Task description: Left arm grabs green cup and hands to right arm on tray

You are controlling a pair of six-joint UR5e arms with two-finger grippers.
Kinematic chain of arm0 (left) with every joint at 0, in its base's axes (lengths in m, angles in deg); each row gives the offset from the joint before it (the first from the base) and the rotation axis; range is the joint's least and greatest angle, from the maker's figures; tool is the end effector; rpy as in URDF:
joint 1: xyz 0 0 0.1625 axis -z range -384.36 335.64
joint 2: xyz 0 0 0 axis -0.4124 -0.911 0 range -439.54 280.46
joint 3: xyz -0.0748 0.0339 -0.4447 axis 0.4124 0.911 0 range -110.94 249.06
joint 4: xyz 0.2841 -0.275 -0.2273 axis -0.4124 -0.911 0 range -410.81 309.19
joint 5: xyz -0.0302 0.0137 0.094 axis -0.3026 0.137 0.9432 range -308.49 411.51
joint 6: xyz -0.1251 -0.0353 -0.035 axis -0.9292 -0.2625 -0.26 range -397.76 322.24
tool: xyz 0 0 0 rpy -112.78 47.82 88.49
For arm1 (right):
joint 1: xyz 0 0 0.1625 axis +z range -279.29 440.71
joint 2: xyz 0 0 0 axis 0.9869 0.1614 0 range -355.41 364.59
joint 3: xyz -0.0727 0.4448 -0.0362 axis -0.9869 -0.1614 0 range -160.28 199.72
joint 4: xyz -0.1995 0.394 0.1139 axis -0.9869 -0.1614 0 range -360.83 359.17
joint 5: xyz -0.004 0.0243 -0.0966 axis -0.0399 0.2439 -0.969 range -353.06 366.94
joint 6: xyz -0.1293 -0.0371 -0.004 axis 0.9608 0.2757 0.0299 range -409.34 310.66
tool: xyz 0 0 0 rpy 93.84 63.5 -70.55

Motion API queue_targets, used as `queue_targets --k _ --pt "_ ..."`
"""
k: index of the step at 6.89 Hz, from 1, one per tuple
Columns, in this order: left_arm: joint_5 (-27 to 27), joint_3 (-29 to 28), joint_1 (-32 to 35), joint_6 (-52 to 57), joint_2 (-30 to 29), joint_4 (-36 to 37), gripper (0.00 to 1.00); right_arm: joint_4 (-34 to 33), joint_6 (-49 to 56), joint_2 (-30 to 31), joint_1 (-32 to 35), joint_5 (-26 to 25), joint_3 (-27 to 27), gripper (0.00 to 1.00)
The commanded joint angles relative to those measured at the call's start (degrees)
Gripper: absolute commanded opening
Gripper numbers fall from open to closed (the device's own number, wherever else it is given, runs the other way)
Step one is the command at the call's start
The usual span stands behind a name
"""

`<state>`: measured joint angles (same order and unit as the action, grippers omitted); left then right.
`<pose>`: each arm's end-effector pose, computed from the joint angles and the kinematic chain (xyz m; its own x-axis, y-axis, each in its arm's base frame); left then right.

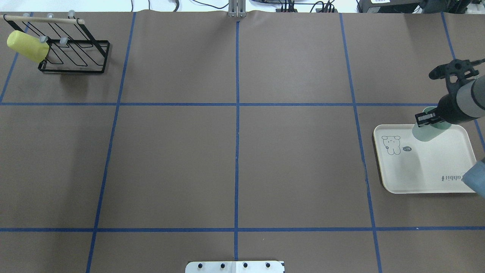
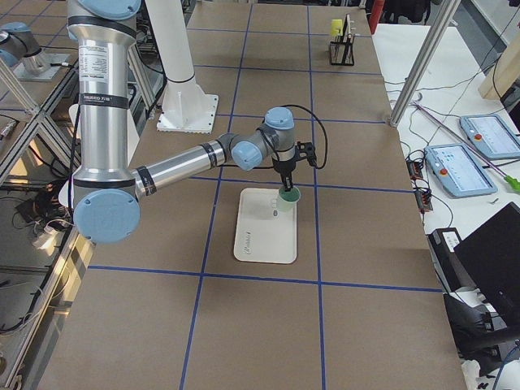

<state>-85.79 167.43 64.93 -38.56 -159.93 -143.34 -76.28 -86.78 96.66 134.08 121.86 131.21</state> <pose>-0.0286 -0.4627 0.7068 0.6780 0.0112 -0.7350 -0.0030 0.9999 0.0124 -0.2643 -0.4838 0.5149 0.7671 -0.1751 0.6172 0.0359 0.9723 0.2311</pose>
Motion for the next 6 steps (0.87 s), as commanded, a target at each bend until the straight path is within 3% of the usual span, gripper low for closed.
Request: queue_targets --k 1,3,4,5,6 --pt "-0.16 0.77 0.10 0.01 -0.03 1.30 1.00 1.08 -2.55 0.30 -4.23 -3.65 -1.00 0.00" --pt "-0.16 0.77 0.10 0.10 -0.03 1.21 1.00 14.47 -5.16 4.42 -4.24 -3.91 -5.37 0.00" --pt "-0.16 0.77 0.10 0.10 -0.03 1.21 1.00 15.84 -7.28 5.04 -4.24 -5.22 -5.40 0.00" --pt "-0.16 0.60 0.02 0.10 -0.12 1.21 1.00 16.03 -7.21 4.88 -4.24 -5.67 -5.40 0.80" --pt "-0.25 0.59 0.01 0.10 -0.12 1.21 1.00 16.03 -7.04 4.44 -4.24 -6.19 -4.88 1.00"
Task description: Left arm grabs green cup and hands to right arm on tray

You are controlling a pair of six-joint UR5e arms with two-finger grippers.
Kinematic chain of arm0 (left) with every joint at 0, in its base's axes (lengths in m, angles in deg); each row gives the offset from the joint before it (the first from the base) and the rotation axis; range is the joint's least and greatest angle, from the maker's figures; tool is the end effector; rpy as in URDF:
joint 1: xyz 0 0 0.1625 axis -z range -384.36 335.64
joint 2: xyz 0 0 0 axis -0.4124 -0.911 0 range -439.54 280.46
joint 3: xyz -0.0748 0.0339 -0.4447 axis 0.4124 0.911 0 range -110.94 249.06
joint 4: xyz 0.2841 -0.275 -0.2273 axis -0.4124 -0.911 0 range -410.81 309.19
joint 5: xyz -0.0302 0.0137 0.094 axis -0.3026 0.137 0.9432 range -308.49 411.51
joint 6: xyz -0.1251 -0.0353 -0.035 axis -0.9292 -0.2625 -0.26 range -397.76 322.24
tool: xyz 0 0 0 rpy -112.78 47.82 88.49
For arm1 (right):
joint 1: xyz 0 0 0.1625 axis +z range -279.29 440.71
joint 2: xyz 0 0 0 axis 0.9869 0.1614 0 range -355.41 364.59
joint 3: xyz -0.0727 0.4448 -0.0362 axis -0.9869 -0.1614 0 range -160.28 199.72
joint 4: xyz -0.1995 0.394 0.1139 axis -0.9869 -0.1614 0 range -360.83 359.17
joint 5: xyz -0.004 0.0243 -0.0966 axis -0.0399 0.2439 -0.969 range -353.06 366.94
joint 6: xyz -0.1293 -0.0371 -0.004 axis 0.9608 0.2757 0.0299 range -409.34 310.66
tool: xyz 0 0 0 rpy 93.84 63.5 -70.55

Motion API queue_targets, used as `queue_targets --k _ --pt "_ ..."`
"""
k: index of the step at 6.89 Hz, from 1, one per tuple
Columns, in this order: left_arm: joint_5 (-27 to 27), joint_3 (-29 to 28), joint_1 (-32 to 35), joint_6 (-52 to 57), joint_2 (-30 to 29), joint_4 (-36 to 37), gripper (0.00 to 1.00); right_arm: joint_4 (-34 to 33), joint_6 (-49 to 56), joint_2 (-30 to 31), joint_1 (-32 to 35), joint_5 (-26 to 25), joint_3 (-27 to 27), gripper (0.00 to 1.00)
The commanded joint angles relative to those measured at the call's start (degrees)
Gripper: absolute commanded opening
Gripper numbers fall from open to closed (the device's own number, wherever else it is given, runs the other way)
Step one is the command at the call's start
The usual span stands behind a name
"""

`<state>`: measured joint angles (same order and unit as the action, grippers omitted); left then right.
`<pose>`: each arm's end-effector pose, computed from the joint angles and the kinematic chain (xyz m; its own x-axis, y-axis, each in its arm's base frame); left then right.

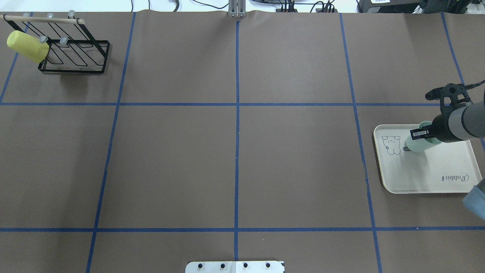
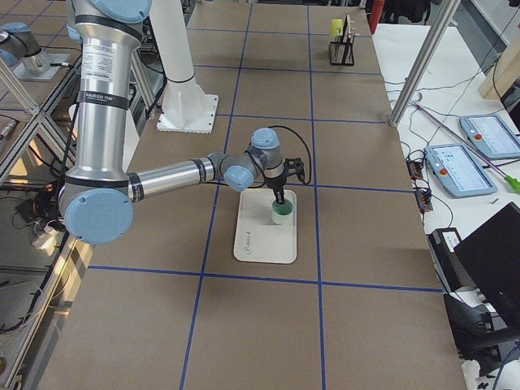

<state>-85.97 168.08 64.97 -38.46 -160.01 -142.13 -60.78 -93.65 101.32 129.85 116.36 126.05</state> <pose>-0.0286 -0.4626 0.7019 0.6758 0.0063 -0.7371 -0.0035 1.0000 0.0053 -0.2830 -0.4624 0.5730 0.7629 -0.1496 0.6289 -0.0407 0.9598 0.2777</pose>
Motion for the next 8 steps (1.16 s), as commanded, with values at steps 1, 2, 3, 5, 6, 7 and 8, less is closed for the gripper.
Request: queue_targets --k 1,2,3,5,6,7,8 --pt "-0.07 -0.24 -0.12 0.00 -0.20 0.00 1.00 0.45 0.01 -0.66 0.08 -0.35 1.07 1.00" --pt "-0.07 -0.24 -0.12 0.00 -0.21 0.00 1.00 -0.34 0.44 -0.67 0.52 0.61 2.99 1.00" --pt "-0.07 -0.24 -0.12 0.00 -0.21 0.00 1.00 -1.91 1.23 -0.67 4.00 4.54 3.45 1.00" --pt "0.20 -0.24 -0.12 0.00 -0.29 -0.09 1.00 -8.73 17.32 -1.10 14.70 12.45 3.54 1.00" --pt "0.11 -0.24 -0.12 0.00 -0.12 -0.09 1.00 -12.96 25.42 -0.93 19.46 14.31 3.19 1.00" --pt "0.02 -0.24 -0.12 0.00 -0.12 -0.09 1.00 -18.83 34.11 -1.02 23.25 15.55 2.75 1.00" --pt "0.02 -0.24 -0.12 0.00 -0.12 -0.09 1.00 -25.94 41.85 -1.80 27.64 16.08 3.01 1.00"
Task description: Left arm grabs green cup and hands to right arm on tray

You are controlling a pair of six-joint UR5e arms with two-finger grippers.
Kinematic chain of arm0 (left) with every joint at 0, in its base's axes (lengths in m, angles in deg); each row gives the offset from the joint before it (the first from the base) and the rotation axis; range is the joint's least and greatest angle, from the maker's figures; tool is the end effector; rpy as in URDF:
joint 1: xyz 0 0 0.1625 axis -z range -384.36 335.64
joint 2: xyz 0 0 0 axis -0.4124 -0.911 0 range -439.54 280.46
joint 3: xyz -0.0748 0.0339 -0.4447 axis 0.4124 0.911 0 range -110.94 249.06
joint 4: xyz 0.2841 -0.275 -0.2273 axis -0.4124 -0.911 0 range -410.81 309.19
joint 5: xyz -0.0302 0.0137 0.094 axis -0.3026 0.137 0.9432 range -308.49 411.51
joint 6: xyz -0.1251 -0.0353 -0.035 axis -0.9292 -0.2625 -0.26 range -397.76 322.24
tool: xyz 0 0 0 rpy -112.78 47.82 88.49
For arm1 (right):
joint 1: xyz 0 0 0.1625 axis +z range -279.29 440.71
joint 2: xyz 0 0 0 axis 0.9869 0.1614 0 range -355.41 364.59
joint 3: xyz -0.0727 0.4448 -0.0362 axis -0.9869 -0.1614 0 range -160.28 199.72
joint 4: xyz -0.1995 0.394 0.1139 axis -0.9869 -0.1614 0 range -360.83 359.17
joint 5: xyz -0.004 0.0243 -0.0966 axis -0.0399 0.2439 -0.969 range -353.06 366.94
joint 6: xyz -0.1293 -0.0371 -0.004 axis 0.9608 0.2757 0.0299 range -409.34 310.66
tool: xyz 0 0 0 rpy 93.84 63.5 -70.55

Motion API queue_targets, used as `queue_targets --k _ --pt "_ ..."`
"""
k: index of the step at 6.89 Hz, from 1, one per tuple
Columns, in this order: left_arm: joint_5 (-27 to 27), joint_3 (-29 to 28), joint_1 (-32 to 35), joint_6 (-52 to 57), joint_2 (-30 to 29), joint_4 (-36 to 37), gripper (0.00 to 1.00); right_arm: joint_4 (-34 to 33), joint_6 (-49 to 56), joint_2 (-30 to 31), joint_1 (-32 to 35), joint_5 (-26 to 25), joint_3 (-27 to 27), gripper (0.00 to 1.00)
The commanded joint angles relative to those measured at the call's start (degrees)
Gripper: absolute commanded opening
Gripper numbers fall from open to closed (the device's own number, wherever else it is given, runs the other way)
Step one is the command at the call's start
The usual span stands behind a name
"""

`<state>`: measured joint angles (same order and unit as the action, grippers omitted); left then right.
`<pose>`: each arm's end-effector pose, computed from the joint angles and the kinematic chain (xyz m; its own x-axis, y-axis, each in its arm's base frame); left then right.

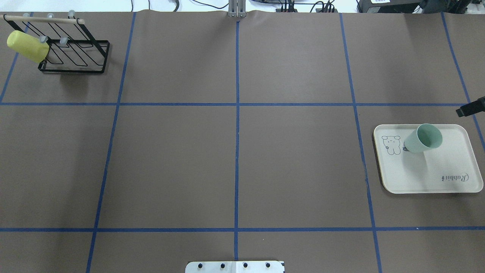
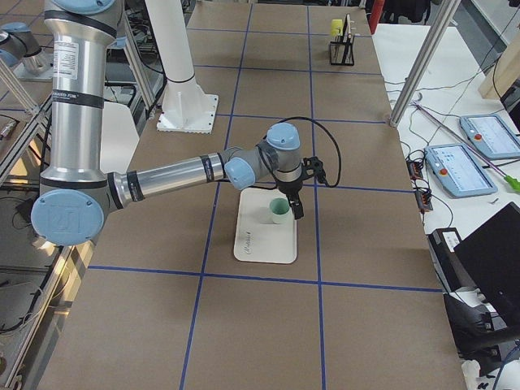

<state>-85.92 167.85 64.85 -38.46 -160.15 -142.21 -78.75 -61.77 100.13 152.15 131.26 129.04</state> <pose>-0.0277 -0.4637 0.7028 0.6764 0.0076 -0.7365 -0.0056 1.0000 0.0051 -0.1105 -0.5095 0.5652 0.7498 -0.3008 0.5894 0.1281 0.9398 0.3167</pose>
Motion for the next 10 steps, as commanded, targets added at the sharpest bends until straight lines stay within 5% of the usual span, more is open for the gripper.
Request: queue_targets --k 1,4,10 --pt "0.14 -0.09 0.00 0.00 0.02 -0.09 1.00 -14.90 18.32 0.08 7.30 1.18 -0.41 1.00" --pt "0.14 -0.09 0.00 0.00 0.11 -0.18 1.00 -19.28 20.25 5.97 10.82 1.18 -3.48 1.00" --pt "0.05 -0.61 0.00 0.18 0.11 -0.53 1.00 -18.93 19.81 5.54 13.21 4.79 -5.43 1.00"
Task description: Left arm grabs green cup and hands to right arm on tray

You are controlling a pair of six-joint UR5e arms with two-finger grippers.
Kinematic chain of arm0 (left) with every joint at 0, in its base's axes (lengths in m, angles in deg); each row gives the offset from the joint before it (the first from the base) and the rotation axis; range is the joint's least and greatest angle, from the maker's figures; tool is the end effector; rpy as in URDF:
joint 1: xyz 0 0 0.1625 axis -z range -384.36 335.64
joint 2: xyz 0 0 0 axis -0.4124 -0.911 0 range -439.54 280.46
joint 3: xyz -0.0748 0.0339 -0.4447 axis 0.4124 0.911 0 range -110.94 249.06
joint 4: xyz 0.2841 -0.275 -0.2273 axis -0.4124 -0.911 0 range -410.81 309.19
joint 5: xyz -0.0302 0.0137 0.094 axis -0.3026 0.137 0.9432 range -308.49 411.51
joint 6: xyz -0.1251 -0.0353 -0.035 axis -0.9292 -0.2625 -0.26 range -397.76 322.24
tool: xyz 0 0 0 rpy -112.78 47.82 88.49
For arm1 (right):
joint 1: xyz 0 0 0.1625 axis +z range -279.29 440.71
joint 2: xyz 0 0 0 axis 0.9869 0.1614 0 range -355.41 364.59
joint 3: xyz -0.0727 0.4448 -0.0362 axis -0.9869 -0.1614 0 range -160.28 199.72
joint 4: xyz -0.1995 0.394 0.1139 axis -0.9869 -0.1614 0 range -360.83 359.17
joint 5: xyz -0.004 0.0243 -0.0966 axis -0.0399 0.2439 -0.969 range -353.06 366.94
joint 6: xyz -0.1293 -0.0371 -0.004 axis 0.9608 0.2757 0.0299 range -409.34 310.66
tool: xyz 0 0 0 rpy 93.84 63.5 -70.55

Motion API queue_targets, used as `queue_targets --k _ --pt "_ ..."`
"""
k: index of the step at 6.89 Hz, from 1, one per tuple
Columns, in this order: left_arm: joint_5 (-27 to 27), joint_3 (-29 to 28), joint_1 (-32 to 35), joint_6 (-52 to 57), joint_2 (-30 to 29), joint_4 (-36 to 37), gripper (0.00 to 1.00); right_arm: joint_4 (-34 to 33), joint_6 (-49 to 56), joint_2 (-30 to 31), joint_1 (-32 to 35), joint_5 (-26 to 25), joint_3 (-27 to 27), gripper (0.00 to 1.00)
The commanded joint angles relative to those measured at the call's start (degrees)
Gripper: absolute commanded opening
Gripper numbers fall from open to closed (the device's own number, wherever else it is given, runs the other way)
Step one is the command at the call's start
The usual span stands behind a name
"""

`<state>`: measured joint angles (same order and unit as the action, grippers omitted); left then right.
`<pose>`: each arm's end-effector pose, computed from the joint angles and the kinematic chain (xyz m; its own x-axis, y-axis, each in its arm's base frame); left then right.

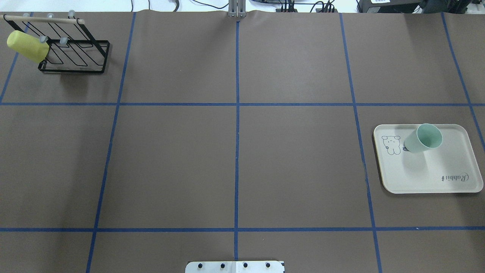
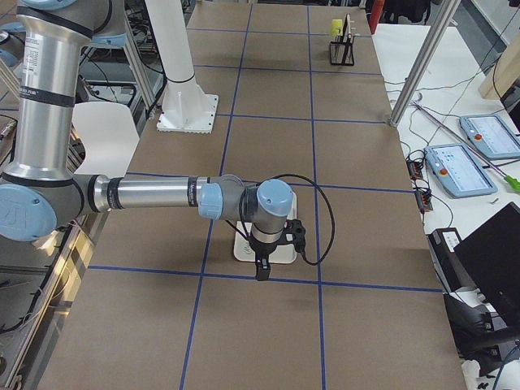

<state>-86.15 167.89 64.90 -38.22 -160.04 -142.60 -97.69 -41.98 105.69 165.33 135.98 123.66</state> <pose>-0.0278 -0.4633 0.7023 0.6734 0.0153 -0.7391 -0.0076 0.9999 0.0138 0.0070 -0.4433 0.6959 0.7590 -0.1558 0.6322 0.1924 0.9813 0.0109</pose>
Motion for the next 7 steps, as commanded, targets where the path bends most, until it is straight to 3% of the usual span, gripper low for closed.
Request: queue_targets --k 1,7 --pt "0.45 -1.18 -0.13 -0.15 -0.01 -0.14 1.00 0.00 0.03 -0.03 0.02 0.07 0.04 1.00" --pt "0.46 -0.31 -0.05 0.37 -0.10 -1.01 1.00 0.09 0.11 0.06 0.02 -0.02 0.22 1.00"
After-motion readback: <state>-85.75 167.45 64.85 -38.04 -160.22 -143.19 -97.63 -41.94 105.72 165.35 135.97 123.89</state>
